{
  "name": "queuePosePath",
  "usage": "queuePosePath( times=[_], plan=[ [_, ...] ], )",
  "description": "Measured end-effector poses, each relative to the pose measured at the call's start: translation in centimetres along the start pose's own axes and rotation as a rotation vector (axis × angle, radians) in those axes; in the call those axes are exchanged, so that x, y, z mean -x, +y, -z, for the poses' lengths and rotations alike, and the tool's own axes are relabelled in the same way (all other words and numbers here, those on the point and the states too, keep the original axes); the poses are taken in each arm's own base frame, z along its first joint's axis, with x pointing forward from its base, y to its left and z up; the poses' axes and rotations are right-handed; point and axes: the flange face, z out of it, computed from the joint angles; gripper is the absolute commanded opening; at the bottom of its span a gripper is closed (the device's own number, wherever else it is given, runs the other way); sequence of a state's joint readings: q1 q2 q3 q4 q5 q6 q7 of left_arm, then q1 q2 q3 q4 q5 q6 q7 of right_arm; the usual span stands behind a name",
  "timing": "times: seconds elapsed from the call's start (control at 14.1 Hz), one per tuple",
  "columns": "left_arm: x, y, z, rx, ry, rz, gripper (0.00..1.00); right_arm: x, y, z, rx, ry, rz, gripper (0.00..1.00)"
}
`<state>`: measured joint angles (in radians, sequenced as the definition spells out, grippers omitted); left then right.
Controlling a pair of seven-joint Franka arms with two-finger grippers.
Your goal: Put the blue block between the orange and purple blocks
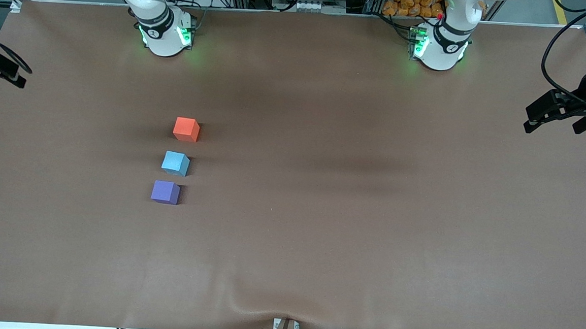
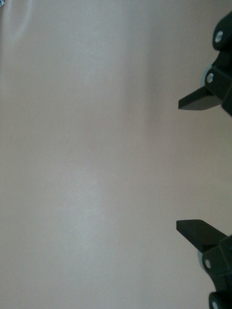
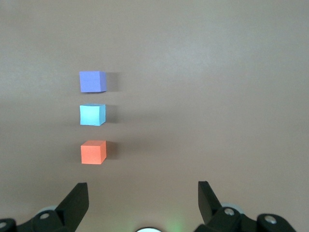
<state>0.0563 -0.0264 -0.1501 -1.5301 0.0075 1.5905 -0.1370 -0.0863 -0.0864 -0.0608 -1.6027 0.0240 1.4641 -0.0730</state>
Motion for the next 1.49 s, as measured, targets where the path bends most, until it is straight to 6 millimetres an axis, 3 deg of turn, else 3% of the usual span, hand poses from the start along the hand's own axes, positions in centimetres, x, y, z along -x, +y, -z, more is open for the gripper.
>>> queuePosePath(
  times=[0.28,1.49],
  plan=[
    [0.0,-0.1,0.0,0.0,0.0,0.001,1.0,0.0,-2.0,0.9,0.005,0.011,0.029,1.0],
    [-0.2,-0.5,0.1,0.001,0.01,-0.018,1.0,-0.3,-1.6,0.4,0.008,0.0,0.064,1.0]
  ],
)
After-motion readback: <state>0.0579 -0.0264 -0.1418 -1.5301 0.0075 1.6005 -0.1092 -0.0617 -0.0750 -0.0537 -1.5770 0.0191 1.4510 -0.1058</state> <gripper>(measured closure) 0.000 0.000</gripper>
